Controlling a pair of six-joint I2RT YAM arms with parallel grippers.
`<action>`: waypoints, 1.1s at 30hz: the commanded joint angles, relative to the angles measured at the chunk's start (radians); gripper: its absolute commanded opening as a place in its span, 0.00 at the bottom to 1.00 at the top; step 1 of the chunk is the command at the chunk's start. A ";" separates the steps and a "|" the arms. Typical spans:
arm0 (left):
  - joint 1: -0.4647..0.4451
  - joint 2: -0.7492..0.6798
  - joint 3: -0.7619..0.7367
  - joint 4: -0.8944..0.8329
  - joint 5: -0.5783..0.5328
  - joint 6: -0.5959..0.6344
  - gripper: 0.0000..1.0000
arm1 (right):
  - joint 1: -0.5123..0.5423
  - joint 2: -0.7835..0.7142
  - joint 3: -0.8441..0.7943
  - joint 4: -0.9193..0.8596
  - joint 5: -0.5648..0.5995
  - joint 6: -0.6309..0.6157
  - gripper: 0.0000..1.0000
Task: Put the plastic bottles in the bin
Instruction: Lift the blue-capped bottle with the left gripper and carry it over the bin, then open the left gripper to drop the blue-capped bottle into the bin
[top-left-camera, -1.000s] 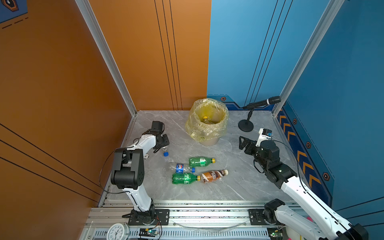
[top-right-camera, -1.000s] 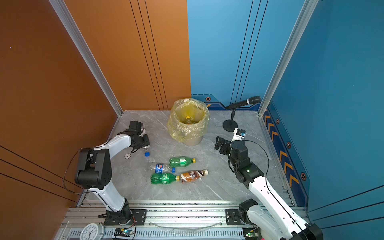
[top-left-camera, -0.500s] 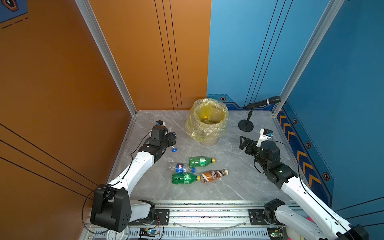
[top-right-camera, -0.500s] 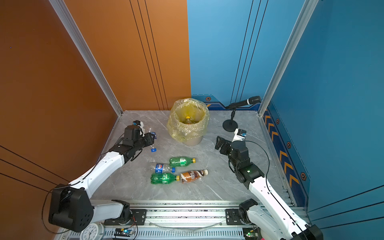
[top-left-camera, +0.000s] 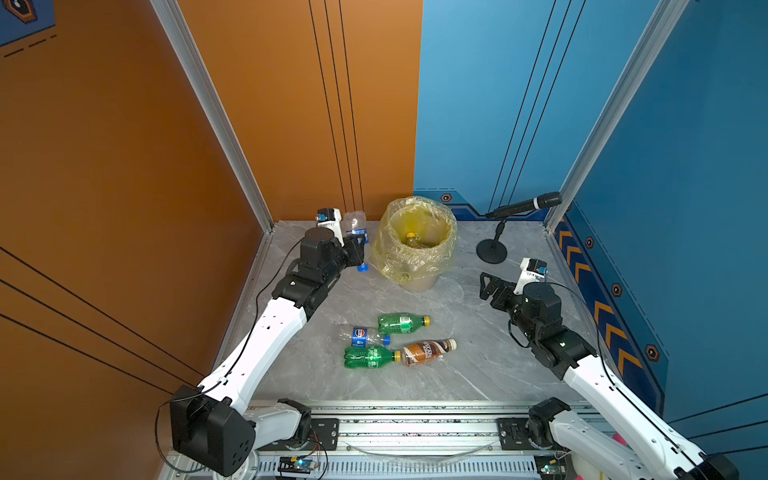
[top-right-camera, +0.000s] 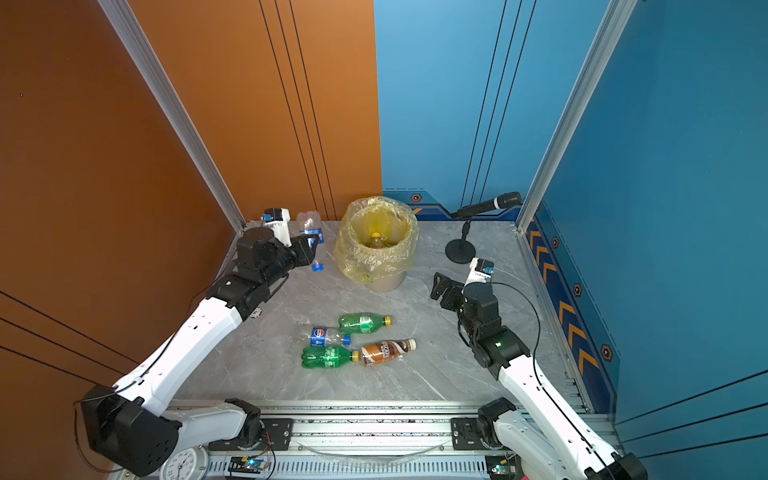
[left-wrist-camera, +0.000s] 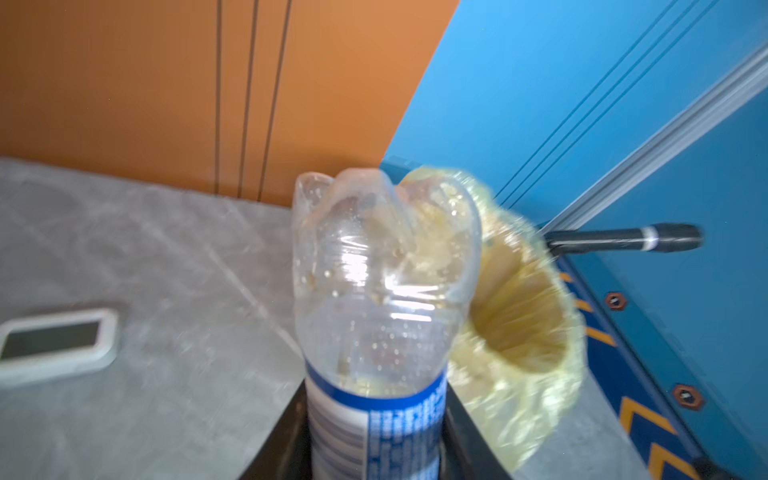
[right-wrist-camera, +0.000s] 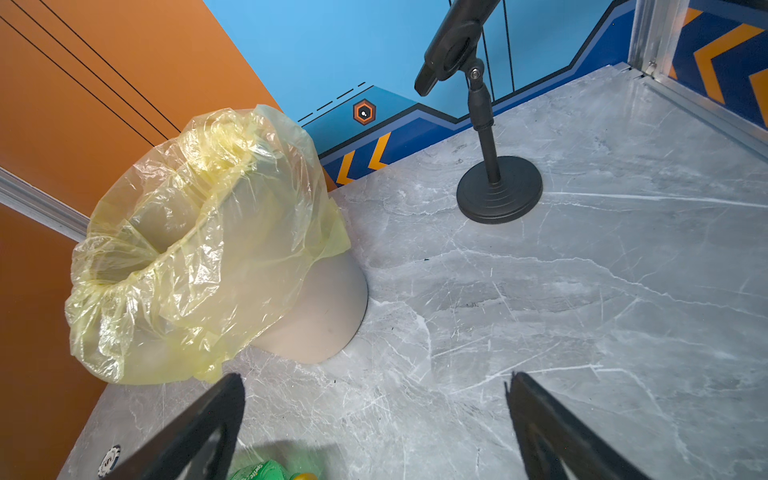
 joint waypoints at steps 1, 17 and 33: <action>-0.051 0.084 0.111 0.058 -0.007 0.070 0.37 | -0.007 -0.019 -0.013 -0.024 -0.008 0.017 1.00; -0.127 0.581 0.654 -0.060 0.003 0.198 0.36 | -0.024 -0.063 -0.024 -0.049 -0.008 0.013 1.00; -0.128 0.583 0.649 -0.110 -0.017 0.201 0.98 | -0.041 -0.048 -0.029 -0.038 -0.031 0.022 1.00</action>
